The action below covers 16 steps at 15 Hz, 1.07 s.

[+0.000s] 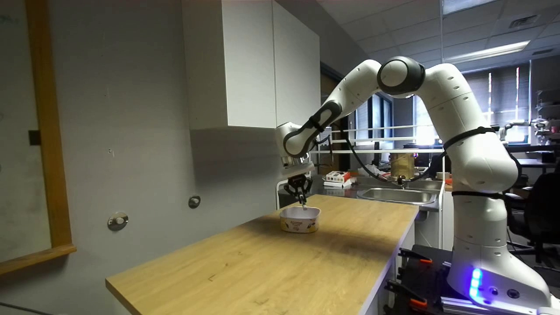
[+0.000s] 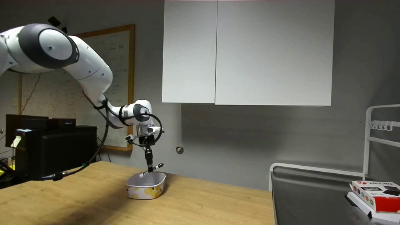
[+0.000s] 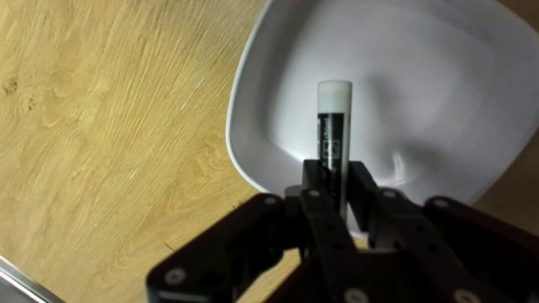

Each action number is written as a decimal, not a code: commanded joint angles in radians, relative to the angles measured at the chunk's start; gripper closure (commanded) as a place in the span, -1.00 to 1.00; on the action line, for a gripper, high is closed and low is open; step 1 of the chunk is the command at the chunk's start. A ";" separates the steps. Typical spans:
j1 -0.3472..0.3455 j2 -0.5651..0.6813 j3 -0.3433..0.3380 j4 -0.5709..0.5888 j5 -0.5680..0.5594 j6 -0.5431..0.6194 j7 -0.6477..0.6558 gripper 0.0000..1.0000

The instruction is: Put the marker in the bowl

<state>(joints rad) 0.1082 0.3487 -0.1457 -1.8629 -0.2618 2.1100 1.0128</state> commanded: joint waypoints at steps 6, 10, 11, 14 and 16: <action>0.020 0.048 0.010 -0.015 -0.063 -0.035 0.040 0.02; 0.021 0.037 0.010 -0.024 -0.066 -0.036 0.039 -0.57; 0.021 0.033 0.009 -0.028 -0.065 -0.035 0.039 -0.72; 0.005 0.000 0.020 -0.051 -0.035 -0.045 -0.007 -1.00; -0.015 -0.050 0.038 -0.091 0.006 -0.049 -0.083 -1.00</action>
<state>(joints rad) 0.1238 0.3835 -0.1385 -1.8827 -0.2964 2.0743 1.0065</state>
